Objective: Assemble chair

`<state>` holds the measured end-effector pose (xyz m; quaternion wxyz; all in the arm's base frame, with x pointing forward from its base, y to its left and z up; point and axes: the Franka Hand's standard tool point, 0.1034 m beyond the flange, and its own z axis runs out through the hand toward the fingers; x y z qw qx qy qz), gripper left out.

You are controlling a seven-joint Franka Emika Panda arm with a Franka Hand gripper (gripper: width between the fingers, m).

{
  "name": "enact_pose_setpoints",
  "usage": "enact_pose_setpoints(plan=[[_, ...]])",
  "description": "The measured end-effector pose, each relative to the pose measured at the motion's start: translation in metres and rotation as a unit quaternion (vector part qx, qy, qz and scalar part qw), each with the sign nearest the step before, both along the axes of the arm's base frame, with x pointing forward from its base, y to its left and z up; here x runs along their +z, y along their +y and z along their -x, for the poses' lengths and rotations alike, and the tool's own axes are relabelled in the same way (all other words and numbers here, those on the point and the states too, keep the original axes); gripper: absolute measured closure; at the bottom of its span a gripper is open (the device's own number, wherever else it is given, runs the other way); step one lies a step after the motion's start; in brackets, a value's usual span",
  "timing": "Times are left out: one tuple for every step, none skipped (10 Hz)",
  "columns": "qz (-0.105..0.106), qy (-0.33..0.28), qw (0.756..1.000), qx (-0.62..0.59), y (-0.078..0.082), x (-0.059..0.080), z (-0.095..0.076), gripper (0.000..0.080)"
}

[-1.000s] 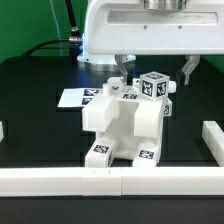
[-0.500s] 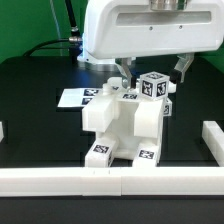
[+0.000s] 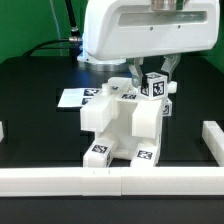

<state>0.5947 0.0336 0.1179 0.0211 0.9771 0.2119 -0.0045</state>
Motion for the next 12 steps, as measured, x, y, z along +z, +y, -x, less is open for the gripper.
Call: enact_pose_setpoints(plan=[[-0.001,-0.001,0.999,-0.036,-0.0012,0.0,0.0,0.0514],[-0.003,-0.003,0.996,-0.085,-0.0015,-0.0001,0.0002,0.0514],[-0.004,-0.004,0.992,-0.129,-0.0015,-0.0002,0.0005,0.0514],[-0.004,-0.005,0.984,-0.179,-0.0008,-0.0005,0.0007,0.0514],[-0.004,-0.006,0.972,-0.235,-0.0004,-0.0007,0.0012,0.0512],[-0.004,-0.006,0.96,-0.28,0.0,-0.0007,0.0016,0.0512],[-0.007,-0.006,0.948,-0.317,-0.0002,-0.0008,0.0015,0.0512],[-0.009,-0.005,0.925,-0.38,0.0006,-0.0009,0.001,0.0512],[-0.01,-0.007,0.905,-0.424,0.0013,-0.001,0.0007,0.0512],[-0.01,-0.008,0.891,-0.454,0.0023,-0.0009,0.0006,0.0511],[-0.009,-0.009,0.875,-0.483,0.0025,-0.0009,0.0006,0.0511],[-0.009,-0.009,0.869,-0.495,0.0026,-0.001,0.0006,0.0511]])
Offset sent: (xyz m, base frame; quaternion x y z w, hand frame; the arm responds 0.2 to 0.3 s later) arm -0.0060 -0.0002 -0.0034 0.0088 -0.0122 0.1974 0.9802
